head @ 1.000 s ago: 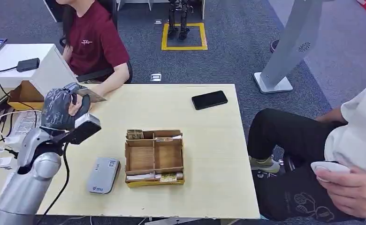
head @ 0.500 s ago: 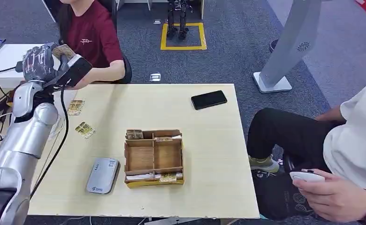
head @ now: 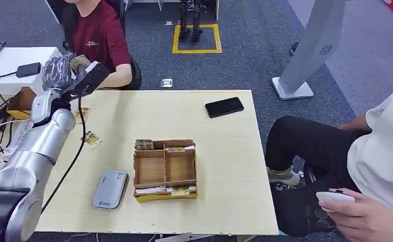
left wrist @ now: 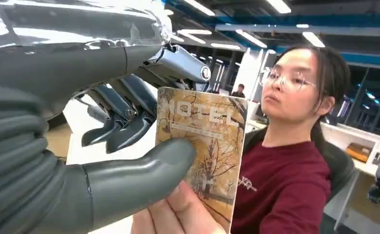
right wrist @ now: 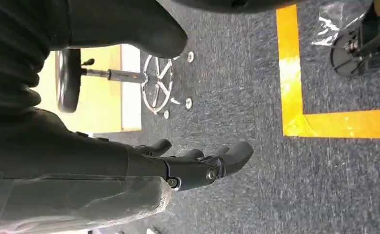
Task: Pass the card to the sensor for recognition and then transmit it.
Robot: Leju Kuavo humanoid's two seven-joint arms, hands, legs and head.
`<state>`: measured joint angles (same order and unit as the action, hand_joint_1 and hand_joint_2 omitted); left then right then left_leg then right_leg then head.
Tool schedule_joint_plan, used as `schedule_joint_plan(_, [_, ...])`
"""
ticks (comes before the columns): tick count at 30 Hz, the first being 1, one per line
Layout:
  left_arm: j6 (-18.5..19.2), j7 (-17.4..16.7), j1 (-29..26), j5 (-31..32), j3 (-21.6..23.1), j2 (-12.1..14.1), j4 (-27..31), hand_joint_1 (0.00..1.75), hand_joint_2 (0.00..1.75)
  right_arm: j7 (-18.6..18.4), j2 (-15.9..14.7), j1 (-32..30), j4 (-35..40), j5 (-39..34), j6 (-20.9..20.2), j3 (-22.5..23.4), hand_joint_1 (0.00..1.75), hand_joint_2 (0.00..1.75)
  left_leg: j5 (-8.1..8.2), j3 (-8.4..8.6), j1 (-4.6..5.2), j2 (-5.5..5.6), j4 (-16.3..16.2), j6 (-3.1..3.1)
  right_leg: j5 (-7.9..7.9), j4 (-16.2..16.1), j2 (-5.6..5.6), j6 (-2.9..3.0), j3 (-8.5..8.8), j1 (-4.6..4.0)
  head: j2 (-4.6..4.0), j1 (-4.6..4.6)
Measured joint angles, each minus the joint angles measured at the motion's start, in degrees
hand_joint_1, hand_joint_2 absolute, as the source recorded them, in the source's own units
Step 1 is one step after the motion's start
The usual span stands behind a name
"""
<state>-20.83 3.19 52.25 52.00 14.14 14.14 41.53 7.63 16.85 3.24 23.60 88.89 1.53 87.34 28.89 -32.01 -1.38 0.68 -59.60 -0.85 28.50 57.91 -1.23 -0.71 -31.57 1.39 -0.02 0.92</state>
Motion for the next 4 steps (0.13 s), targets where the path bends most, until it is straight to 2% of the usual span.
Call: schedule_joint_plan(4, [-0.24,0.15,0.02,0.00,0.00,-0.18,-0.94,0.00,1.75,-0.11,-0.55,0.11,-1.73,-0.07,0.85,0.00,0.00,1.75,0.00,-0.02,0.00,0.00,0.00,0.00,0.00,0.00,0.00,0.00,0.00,0.00,0.00,0.00])
